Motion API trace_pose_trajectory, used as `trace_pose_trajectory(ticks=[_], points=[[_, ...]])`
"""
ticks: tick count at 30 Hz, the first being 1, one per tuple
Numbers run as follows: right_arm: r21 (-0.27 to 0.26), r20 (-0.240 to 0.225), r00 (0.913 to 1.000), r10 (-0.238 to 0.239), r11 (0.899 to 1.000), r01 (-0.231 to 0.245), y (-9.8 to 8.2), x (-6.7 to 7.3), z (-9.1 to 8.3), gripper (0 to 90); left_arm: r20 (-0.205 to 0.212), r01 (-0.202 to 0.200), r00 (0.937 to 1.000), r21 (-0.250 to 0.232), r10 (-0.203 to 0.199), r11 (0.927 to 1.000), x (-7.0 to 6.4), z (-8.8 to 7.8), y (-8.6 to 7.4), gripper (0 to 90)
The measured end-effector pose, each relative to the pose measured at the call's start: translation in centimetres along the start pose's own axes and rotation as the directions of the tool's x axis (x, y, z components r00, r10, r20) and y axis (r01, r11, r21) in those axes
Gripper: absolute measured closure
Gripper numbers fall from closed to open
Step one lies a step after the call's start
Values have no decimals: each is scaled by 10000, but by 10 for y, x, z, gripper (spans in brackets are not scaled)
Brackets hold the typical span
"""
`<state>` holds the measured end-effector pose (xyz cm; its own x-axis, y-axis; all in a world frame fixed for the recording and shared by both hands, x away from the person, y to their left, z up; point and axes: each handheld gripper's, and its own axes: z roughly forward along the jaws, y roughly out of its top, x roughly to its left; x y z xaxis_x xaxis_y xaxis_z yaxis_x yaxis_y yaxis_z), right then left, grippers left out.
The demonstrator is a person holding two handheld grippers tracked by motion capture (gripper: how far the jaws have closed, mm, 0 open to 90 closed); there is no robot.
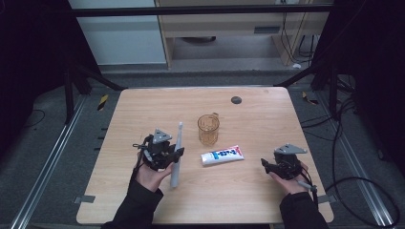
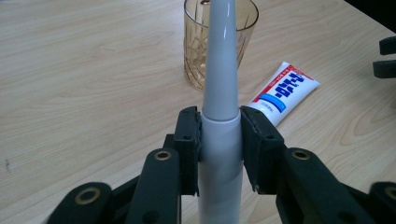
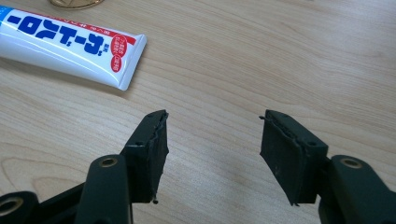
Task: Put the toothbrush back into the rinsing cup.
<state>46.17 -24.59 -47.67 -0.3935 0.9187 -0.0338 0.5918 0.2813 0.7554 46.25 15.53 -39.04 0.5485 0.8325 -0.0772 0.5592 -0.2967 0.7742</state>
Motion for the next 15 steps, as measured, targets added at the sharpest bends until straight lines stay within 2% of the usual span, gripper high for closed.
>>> trace_pose_trajectory(ticks=[7, 12, 13, 15], points=[[-30, 5, 10000, -18, 10000, 18, 0, 0, 0, 411, -158, -174, 9997, -503, 166, 9986, 1, -7, 4, 684], [-56, 78, 9999, -65, 10000, 65, 0, 0, 0, 410, -327, -275, 9992, -1050, 242, 9941, 4, -16, 12, 684], [-99, 106, 9999, -94, 9999, 95, 0, 0, 0, 410, -364, -238, 9992, -1390, 189, 9900, 5, -20, 16, 684], [-129, 127, 9999, -93, 9999, 94, 0, 0, 0, 410, -365, -259, 9991, -1418, 209, 9896, 6, -20, 18, 684]])
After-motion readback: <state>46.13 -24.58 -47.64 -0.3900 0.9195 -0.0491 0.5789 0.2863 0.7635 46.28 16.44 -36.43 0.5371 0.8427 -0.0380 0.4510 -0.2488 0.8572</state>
